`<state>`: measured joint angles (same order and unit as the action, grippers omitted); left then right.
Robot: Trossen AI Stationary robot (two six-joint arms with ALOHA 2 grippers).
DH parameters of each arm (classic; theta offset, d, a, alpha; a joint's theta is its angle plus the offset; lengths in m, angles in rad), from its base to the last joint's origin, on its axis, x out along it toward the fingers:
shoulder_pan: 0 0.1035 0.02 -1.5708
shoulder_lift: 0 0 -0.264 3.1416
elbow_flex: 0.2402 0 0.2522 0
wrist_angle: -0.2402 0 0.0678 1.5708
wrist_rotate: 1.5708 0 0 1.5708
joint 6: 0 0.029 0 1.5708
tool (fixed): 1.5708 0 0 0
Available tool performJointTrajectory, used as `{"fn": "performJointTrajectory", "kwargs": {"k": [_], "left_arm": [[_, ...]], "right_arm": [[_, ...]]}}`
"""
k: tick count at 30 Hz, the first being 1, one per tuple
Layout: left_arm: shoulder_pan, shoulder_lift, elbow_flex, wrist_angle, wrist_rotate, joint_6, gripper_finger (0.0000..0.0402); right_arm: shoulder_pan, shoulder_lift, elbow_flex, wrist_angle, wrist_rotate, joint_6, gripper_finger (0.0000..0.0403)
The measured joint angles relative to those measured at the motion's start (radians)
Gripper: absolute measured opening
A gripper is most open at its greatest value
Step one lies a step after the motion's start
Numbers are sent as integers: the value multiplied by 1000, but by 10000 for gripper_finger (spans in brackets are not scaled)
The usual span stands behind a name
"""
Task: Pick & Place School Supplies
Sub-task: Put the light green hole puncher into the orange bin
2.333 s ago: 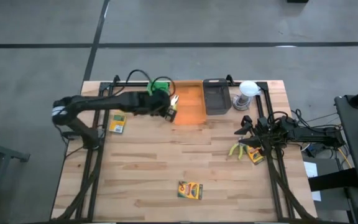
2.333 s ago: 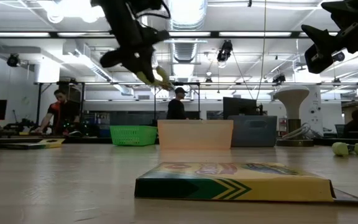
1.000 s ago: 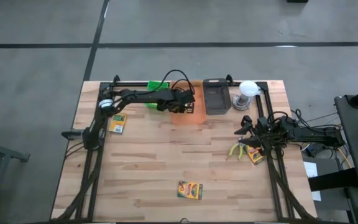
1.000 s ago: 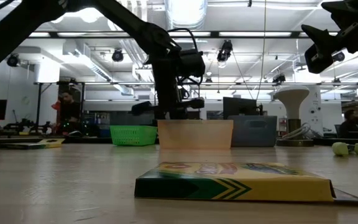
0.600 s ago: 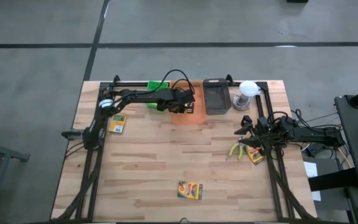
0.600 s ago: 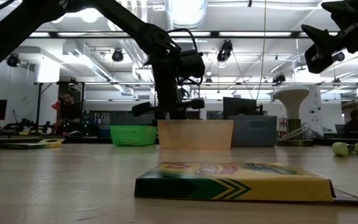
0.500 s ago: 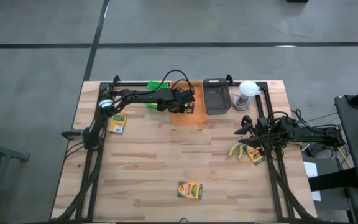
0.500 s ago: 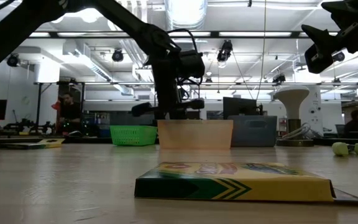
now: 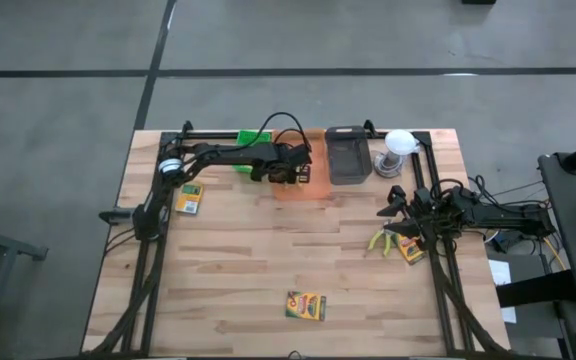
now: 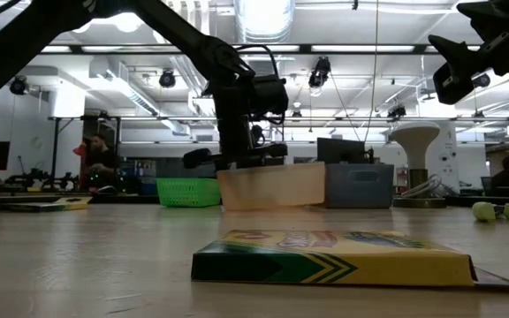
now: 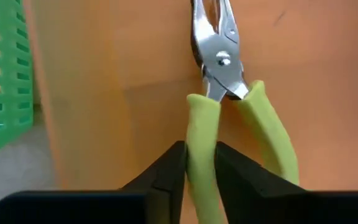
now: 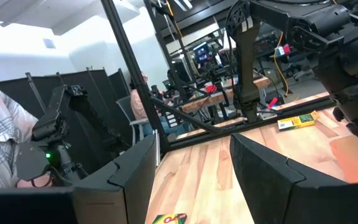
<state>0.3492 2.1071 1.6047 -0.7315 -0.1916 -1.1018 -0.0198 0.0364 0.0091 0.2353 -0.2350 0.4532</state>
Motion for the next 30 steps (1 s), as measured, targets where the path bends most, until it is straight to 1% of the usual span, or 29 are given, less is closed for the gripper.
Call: {"fn": "performJointTrajectory", "kwargs": {"k": [5,12,18,24,27,30], "left_arm": [[0,0,0,3,0,1,118],[1,-5,32,5,-15,66,124],[3,-27,107,2,-121,148,124],[-2,-70,201,-20,-193,287,124],[-12,-104,243,-81,-222,377,124],[-33,-143,262,-163,-237,424,124]], "right_arm": [[0,0,0,0,0,0,201],[0,0,0,0,0,0,201],[0,0,0,0,0,0,201],[0,0,0,0,0,0,201],[0,0,0,0,0,0,201],[0,-1,0,0,0,0,201]]}}
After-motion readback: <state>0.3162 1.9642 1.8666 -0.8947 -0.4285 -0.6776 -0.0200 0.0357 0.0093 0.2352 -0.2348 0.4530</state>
